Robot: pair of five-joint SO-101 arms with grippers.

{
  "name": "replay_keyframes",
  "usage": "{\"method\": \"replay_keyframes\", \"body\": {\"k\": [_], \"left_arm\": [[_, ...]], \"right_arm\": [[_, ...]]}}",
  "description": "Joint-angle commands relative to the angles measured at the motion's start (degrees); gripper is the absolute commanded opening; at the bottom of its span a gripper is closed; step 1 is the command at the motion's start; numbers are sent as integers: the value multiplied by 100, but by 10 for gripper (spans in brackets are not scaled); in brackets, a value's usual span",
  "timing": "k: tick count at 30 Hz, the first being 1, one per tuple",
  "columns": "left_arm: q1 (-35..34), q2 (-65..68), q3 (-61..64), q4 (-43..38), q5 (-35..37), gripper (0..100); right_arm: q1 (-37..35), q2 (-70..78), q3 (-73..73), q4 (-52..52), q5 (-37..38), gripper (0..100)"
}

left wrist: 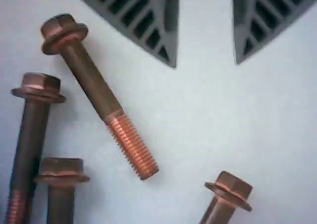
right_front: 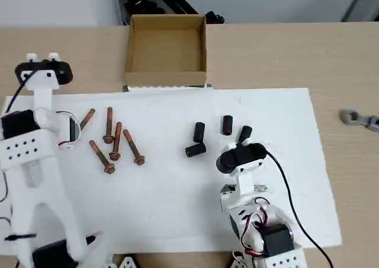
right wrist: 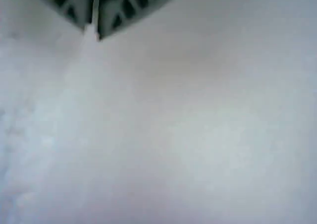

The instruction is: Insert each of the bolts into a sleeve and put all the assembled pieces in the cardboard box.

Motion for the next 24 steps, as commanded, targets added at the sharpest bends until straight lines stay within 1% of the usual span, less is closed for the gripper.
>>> {"method": "replay_keyframes", "body": {"k": [1, 3, 6, 9, 13, 20, 22, 24], "left_arm": [[18, 158, -303, -26, -44, 80], [9, 510, -426, 9, -123, 113], [97, 1178, -760, 316, -510, 141], [132, 1714, -1244, 545, -510, 141], [114, 2338, -1824, 589, -510, 141], [132, 2989, -2325, 580, -492, 141], [132, 3095, -2448, 580, -492, 141], [123, 3209, -2607, 580, -492, 141]], "right_arm": [[-119, -31, 26, -365, 53, 7], [-119, -31, 53, -453, 18, 7], [-84, -31, 167, -892, 44, 6], [-110, -31, 211, -1059, 26, 7], [-110, -22, 211, -1165, 26, 7], [-110, -4, -334, -1174, 79, 7], [-110, 31, -580, -1156, 211, 7], [-110, 259, -809, -1165, 589, 7]]}}
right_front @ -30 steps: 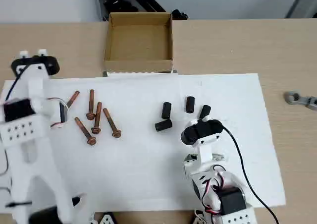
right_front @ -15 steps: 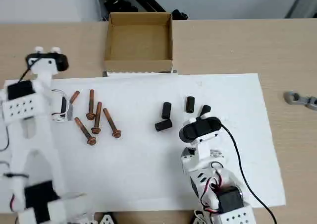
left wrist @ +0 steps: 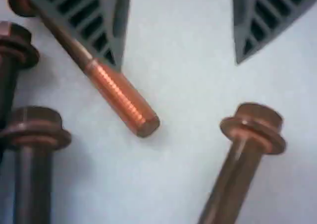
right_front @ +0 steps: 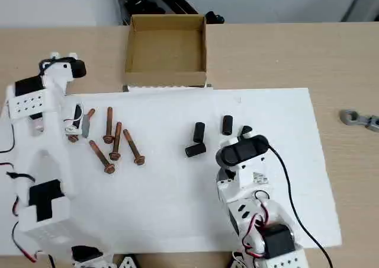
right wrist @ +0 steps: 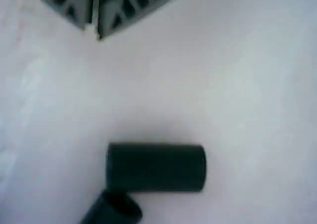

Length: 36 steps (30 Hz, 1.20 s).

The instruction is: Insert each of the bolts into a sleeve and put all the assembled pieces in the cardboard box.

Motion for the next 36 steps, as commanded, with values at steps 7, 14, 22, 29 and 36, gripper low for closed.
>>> {"method": "replay_keyframes", "body": {"k": [7, 14, 22, 29, 36], "left_arm": [[26, 703, -989, 193, -26, 141], [35, 853, -1165, 167, -53, 141], [35, 914, -1209, 158, -193, 141], [35, 914, -1209, 149, -325, 141], [53, 923, -1182, -9, -325, 141]], "right_arm": [[-13, 2774, -2075, -338, 484, 7], [-48, 5780, -4651, 75, -536, 4], [-22, 7925, -6804, 787, -747, 7], [-48, 9675, -8818, 1921, -993, 4], [-92, 10985, -9415, 2009, -967, 7]]}}
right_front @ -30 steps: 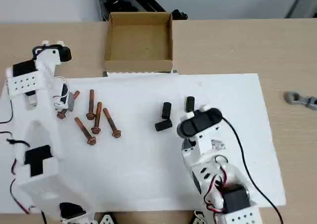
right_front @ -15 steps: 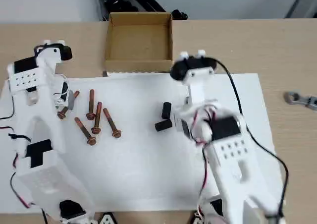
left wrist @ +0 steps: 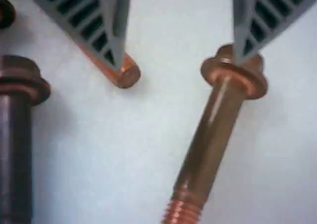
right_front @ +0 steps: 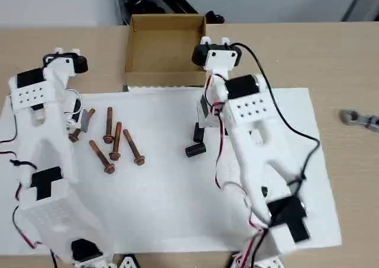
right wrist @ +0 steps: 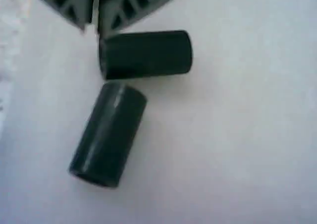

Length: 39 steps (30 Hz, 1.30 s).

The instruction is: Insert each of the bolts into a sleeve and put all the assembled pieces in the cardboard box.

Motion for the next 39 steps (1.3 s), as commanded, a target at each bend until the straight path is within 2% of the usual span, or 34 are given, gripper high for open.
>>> {"method": "replay_keyframes", "body": {"k": [1, 6, 11, 18, 21, 29, 39], "left_arm": [[70, -26, -198, -141, -53, 141], [97, -26, -198, -149, -97, 141], [97, -26, -189, -211, -88, 141], [88, -26, -189, -193, -70, 141], [79, -26, -189, -202, -70, 141], [97, -26, -189, -202, -70, 141], [97, -26, -189, -193, -105, 141]], "right_arm": [[-110, 488, -352, 48, -53, 8], [-646, 1279, -352, -119, -132, 8], [-840, 1578, -686, -215, -844, 17], [-822, 1560, -809, 57, -1073, 251], [-813, 1525, -993, 215, -1081, 303], [-673, 1657, -1037, -365, -1090, 303], [-673, 2870, -1055, -998, -1090, 303]]}}
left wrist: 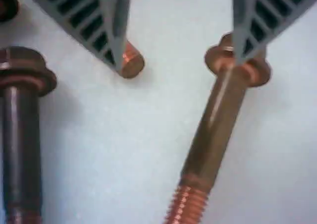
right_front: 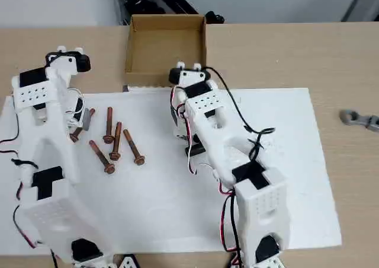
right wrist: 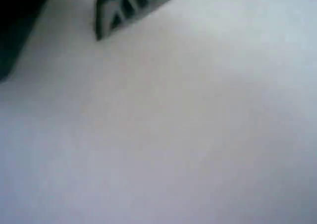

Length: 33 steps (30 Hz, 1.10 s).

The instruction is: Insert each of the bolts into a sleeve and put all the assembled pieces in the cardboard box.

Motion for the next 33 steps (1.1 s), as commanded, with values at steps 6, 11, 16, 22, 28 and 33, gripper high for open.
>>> {"method": "replay_keyframes", "body": {"k": [6, 11, 16, 22, 28, 33], "left_arm": [[35, -26, -189, -105, -53, 141], [35, -26, -189, -114, -53, 141], [35, -26, -189, -105, -202, 141], [35, -26, -189, -123, -202, 141], [35, -26, -180, -88, -308, 141], [18, -26, -127, -88, -334, 141]], "right_arm": [[75, 295, -193, -242, -44, 296], [75, 321, -193, -207, -44, 121], [75, 330, -193, -189, -18, 17], [48, 180, -193, -48, -18, 18], [40, -655, -193, 374, 237, 18], [66, -1640, -193, 743, 281, 18]]}}
